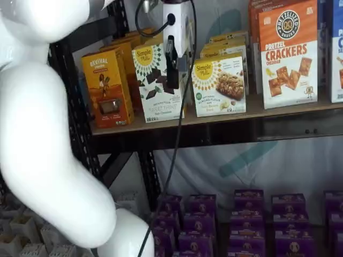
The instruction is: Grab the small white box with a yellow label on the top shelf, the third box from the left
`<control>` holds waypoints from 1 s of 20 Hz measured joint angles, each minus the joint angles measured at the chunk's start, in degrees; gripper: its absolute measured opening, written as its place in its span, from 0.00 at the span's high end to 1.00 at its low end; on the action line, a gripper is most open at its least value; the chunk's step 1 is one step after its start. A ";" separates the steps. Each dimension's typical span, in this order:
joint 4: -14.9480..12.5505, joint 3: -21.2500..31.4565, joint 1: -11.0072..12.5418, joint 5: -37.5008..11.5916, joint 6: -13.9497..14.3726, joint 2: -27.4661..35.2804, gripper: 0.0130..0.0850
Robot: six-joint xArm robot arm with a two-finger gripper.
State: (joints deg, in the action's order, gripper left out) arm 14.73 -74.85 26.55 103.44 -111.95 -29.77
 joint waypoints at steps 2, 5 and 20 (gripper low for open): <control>2.41 0.05 1.39 -0.45 -0.52 -0.12 0.00; 6.05 -0.92 3.52 -0.53 -1.23 0.63 0.00; 7.16 2.20 2.80 -18.63 -3.96 3.59 0.00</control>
State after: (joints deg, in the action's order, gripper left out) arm 21.89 -72.64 29.36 84.81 -115.92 -26.19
